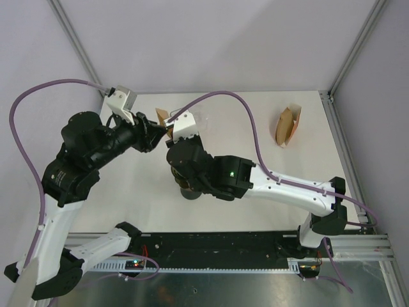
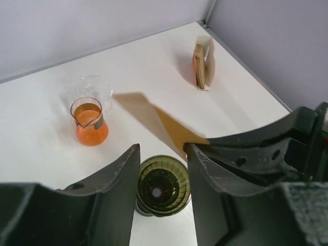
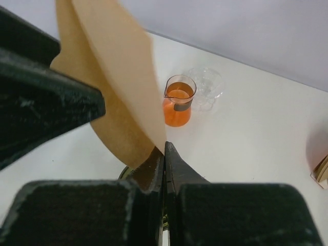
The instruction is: Place the coffee filter in the dripper
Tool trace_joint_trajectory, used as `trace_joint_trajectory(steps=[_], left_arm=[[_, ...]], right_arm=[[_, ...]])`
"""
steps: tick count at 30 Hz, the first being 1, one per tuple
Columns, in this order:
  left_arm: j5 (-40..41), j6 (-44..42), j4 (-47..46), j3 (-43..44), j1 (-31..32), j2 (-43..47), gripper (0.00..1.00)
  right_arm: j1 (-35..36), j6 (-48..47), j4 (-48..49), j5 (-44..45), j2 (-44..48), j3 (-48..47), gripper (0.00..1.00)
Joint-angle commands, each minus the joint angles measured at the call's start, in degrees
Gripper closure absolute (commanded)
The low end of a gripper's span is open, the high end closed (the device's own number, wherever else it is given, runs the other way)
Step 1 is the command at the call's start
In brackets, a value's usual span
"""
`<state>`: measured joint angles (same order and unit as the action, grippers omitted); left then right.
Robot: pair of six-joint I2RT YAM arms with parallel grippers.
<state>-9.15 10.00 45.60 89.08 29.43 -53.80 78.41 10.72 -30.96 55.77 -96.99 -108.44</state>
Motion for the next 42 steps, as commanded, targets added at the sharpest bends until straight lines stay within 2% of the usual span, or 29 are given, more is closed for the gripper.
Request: trace_joint_trajectory(steps=[1,10,17,18,22,24,33,35,38,42], left_arm=[[4.4,-0.7,-1.3,0.6,-0.5,0.3,0.55],[6.5,-2.6,-1.4,0.6,-0.4,0.3,0.66],[7.7,-5.6,-1.4,-0.4,-0.4,0.1,0.7],[7.4,-5.9,-1.5,-0.5,-0.4,-0.1,0.73],[6.4,-7.9,-1.7,-0.7,-0.4,-0.6,0.95],[5.4,-10.1,-1.7,-1.0,-0.4,-0.7,0.99],[4.8,-16.1,-1.4,-5.5,-0.4,-2.7,1.0],[4.0,-16.6,-1.1,-5.6,-0.4,-3.6,1.0],[2.0,-16.3,-0.6,-5.8,-0.4,-4.4,1.0],[-1.7,-14.5,0.1,-6.4,-0.3,-4.7,1.0]], right_arm=[[0.5,-0.3,3.0,-0.1,0.2,-2.0,1.0],[0.9,-1.4,4.0,0.4,0.5,-1.9,1.0],[1.5,-4.3,7.5,1.1,0.0,-1.2,1.0],[1.5,-4.6,7.7,1.0,-0.2,-1.2,1.0],[1.1,-4.1,7.4,-0.7,0.6,0.4,1.0],[0.7,-3.3,7.0,-2.1,2.2,2.2,1.0],[-2.1,4.7,-2.8,-11.6,7.1,5.7,0.99],[-2.6,5.0,-2.6,-12.3,8.5,7.4,0.91],[-3.8,3.6,1.3,-13.3,11.0,12.4,0.8],[-7.4,-1.8,12.1,-17.5,14.8,19.0,0.75]])
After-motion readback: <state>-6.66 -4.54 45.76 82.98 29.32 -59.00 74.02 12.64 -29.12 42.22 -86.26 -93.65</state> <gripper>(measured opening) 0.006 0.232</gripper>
